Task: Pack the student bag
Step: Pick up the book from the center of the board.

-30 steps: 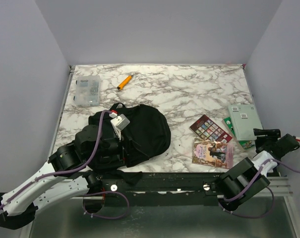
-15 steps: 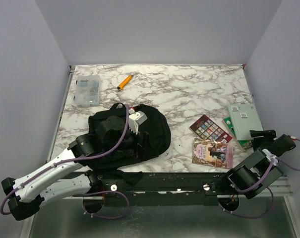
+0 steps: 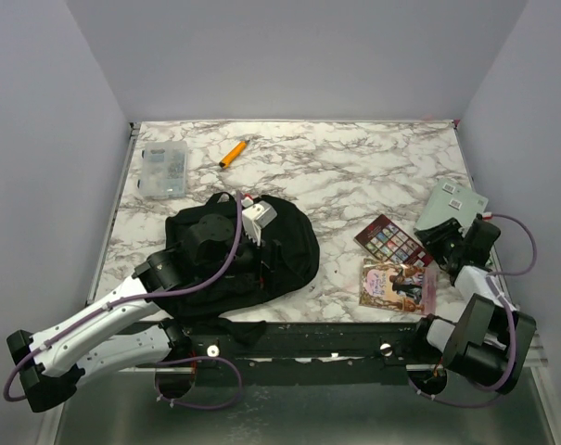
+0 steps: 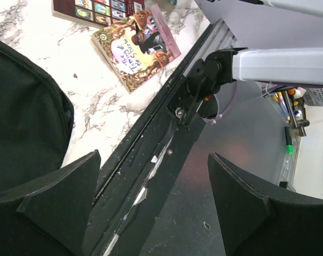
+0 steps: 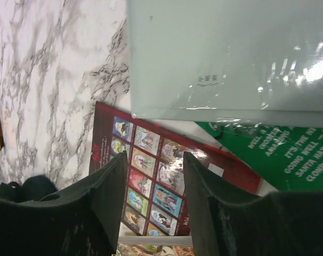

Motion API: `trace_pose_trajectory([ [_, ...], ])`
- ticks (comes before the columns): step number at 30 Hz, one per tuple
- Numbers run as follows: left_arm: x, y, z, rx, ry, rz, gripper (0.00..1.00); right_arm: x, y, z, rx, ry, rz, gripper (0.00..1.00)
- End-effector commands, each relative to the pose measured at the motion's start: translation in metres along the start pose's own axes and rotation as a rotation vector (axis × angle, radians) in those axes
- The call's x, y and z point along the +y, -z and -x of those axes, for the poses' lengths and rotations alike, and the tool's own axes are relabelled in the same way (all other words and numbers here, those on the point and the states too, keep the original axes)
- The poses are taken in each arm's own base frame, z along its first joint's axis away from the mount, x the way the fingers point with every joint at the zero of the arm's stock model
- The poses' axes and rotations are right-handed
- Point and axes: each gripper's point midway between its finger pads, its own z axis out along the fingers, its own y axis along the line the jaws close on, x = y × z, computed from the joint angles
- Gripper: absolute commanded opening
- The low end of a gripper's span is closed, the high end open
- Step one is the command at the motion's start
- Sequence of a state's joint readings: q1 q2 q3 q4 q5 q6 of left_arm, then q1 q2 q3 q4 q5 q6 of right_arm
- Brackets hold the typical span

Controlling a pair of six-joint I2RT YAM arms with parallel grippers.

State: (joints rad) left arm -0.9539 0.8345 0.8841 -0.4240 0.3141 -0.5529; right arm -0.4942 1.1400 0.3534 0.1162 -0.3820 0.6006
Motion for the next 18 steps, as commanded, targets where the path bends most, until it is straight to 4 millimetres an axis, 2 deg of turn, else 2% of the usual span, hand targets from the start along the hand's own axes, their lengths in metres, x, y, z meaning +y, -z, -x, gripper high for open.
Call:
trace_pose_trajectory([
  [1,0.005,-0.005,0.003,-0.012,-0.035,-0.014,0.84,0.021,0.007,0.014,0.006,0.066,0.016,0.53],
  [2,0.006,-0.006,0.002,-0.008,-0.035,-0.018,0.84,0.023,0.009,0.018,0.013,0.071,0.0,0.55],
  [4,0.006,-0.006,0.002,-0.005,-0.035,-0.028,0.84,0.027,0.013,0.039,-0.023,0.076,-0.046,0.59],
  [8,0.005,-0.004,0.0,-0.006,-0.034,-0.046,0.84,0.024,0.014,0.089,-0.165,0.063,-0.169,0.69],
  [13,-0.004,0.003,-0.004,0.028,-0.035,-0.095,0.84,-0.015,0.002,0.138,-0.296,0.056,-0.409,0.82],
  [18,-0.01,0.011,-0.008,0.072,-0.041,-0.114,0.86,-0.037,-0.01,0.153,-0.337,0.032,-0.472,0.88],
])
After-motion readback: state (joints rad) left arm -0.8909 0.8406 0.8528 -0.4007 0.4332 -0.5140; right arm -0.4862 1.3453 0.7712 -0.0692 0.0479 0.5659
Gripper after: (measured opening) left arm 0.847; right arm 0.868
